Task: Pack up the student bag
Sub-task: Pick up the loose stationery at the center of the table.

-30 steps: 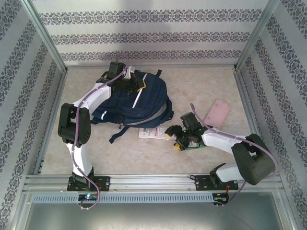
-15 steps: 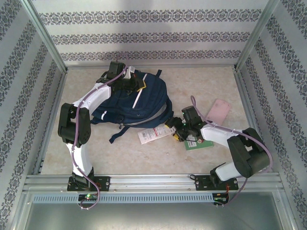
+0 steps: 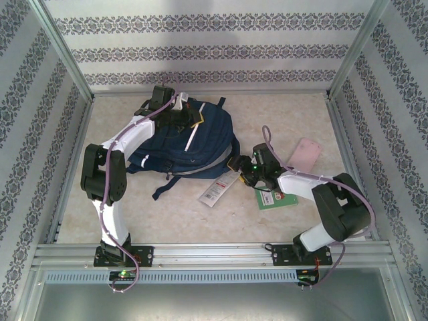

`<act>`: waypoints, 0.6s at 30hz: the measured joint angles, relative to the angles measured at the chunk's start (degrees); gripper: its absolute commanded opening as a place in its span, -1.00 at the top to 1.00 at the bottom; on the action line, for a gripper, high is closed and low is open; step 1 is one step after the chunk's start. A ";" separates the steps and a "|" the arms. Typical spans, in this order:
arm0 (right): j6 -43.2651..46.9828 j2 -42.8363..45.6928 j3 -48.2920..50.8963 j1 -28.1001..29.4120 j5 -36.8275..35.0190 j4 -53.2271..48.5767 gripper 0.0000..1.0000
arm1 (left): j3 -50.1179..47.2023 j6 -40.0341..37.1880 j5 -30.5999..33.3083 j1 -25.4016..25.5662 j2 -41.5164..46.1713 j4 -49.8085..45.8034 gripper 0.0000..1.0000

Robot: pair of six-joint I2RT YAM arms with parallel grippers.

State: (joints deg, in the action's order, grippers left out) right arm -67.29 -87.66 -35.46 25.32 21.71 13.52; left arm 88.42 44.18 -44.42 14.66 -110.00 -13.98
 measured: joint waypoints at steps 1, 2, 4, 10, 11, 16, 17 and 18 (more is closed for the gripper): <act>-0.13 -0.52 0.26 0.00 -0.02 0.74 0.01 | 0.00 0.00 -0.04 0.00 0.00 0.00 1.00; -0.26 -1.03 0.50 0.00 -0.04 1.57 0.06 | 0.00 -0.02 -0.11 -0.02 0.00 0.00 1.00; -0.35 -2.36 1.01 0.02 0.04 3.52 0.20 | 0.00 -0.02 -0.11 -0.02 0.00 0.00 1.00; -1.86 -3.85 2.78 0.04 0.20 8.35 0.79 | 0.48 -0.04 -0.11 -0.04 0.00 -0.39 1.00; -2.34 -3.85 3.10 0.04 0.11 8.83 0.84 | 0.85 -0.04 -0.11 -0.04 0.00 -0.63 1.00; -4.33 -2.21 5.68 0.02 -0.66 10.05 1.00 | 3.50 0.02 -0.59 -0.63 0.00 -2.25 1.00; -4.59 -1.36 6.21 0.02 -0.92 9.92 1.00 | 3.98 0.00 -0.87 -0.87 0.00 -2.71 1.00; -4.81 -0.44 6.82 0.00 -1.18 9.79 1.00 | 4.68 0.00 -1.25 -1.05 0.00 -3.39 1.00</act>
State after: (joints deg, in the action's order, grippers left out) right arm -72.10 -88.09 -28.64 25.32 20.53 23.31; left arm 93.10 44.18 -45.67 13.61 -110.00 -17.37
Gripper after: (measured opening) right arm 0.074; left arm 0.061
